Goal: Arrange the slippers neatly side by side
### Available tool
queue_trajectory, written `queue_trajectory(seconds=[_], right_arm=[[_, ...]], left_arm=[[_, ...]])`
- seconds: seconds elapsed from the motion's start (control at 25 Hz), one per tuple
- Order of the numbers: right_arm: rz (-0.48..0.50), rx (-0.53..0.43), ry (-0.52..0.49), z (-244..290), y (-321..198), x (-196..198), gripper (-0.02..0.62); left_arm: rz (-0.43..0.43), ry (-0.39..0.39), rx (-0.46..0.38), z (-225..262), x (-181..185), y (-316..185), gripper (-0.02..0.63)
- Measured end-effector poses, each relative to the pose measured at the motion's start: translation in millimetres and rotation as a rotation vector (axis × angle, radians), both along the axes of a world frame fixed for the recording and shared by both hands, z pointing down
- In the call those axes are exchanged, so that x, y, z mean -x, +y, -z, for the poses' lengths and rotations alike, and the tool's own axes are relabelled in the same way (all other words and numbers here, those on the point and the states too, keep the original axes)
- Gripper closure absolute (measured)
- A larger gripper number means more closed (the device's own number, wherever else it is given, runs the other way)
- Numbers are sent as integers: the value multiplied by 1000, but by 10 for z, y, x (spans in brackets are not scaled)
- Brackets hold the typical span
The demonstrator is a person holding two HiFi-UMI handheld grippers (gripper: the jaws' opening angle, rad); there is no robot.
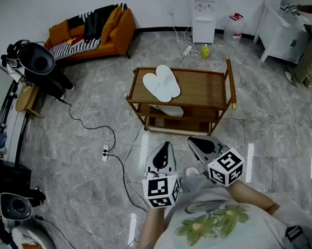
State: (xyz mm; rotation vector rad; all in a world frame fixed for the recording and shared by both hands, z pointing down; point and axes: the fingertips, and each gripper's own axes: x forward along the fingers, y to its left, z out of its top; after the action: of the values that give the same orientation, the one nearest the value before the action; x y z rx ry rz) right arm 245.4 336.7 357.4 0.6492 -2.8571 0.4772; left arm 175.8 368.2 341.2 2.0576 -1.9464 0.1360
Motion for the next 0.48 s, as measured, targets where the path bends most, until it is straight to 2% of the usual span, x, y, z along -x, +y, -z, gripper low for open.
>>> queue_trajectory(seconds=[0.48], right_arm=[[14, 30, -19, -100, -423, -36, 591]], left_arm=[[20, -4, 26, -111, -51, -400, 591]])
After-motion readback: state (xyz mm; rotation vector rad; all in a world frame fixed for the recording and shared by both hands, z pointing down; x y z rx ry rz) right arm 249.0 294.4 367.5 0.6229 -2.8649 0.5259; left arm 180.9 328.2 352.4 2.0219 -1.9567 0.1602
